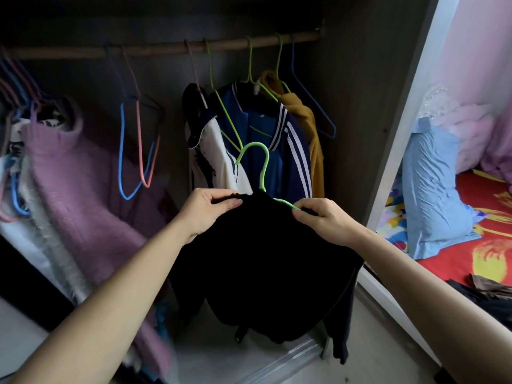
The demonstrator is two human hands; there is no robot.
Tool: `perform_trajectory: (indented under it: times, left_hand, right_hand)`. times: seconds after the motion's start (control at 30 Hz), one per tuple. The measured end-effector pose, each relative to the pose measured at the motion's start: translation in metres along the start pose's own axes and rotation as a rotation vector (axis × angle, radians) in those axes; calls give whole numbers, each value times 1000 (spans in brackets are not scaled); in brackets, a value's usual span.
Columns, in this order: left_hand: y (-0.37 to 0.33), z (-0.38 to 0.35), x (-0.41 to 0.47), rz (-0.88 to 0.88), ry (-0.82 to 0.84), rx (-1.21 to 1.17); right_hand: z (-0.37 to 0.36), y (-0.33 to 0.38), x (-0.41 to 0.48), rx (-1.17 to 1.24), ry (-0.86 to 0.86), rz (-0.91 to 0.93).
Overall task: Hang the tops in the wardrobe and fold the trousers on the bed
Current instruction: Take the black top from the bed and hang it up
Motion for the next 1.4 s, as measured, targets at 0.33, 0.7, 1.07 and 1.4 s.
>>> perform_trajectory:
  times: [0.33,0.7,1.07,1.4]
  left_hand:
    - [-3,2,-9,-76,-91,-221]
    - [16,24,-18,-17,279,390]
    - [8,27,-16,-42,-97,-196]
    - [-15,43,-19,-275,-86,292]
  right_hand:
    - [-11,-5,15,-46,26,-43]
    - [-13,7,36,95,60,-139]
    - [-8,33,43,-416,204,62]
    - [2,79,67,-269,49,124]
Point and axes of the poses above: each hand's wrist, its own x-axis towards the middle knuckle, its own z-axis out of the back of the hand, y = z × x, the point moved 7 cm from there along x, towards the middle knuckle, and after that the axes turned 6 degrees about z, right-handed, at the moved point
